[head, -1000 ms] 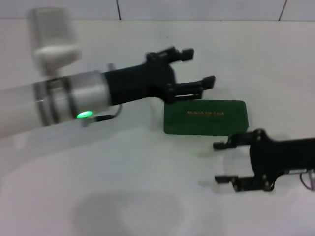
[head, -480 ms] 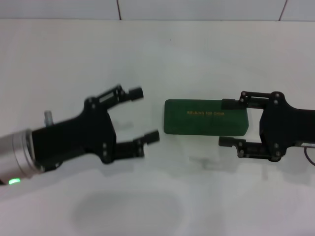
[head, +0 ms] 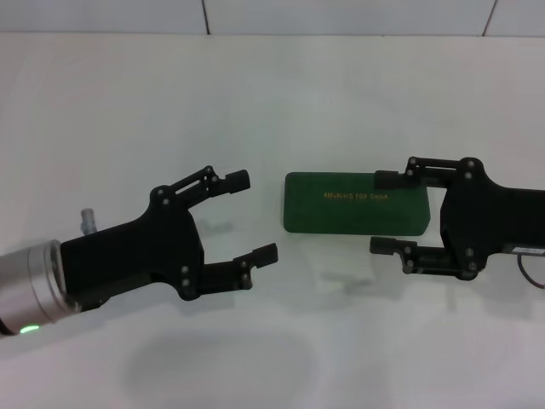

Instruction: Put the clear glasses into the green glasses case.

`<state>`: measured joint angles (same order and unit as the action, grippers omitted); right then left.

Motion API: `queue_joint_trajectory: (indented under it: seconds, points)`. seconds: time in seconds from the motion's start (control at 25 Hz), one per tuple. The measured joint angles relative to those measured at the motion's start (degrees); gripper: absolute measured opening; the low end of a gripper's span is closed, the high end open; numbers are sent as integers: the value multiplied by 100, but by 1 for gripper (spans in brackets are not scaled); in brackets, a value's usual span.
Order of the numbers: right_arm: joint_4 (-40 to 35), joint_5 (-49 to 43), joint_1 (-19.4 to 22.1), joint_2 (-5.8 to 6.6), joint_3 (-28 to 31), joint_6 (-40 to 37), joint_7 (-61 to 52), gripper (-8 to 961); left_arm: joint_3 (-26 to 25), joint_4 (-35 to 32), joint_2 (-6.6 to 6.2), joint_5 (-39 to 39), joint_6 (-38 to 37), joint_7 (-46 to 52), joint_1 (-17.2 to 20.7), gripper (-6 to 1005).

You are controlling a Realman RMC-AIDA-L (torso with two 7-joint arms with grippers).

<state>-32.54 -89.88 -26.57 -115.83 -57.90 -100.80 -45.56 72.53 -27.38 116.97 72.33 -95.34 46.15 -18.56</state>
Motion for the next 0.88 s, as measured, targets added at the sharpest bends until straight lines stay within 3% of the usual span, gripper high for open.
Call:
queue_joint_trajectory:
  seconds: [0.88]
  points:
    - [141,15,2,0,8,-9,163,636,-2,-40,-12,-6,-6,-8,-25,893]
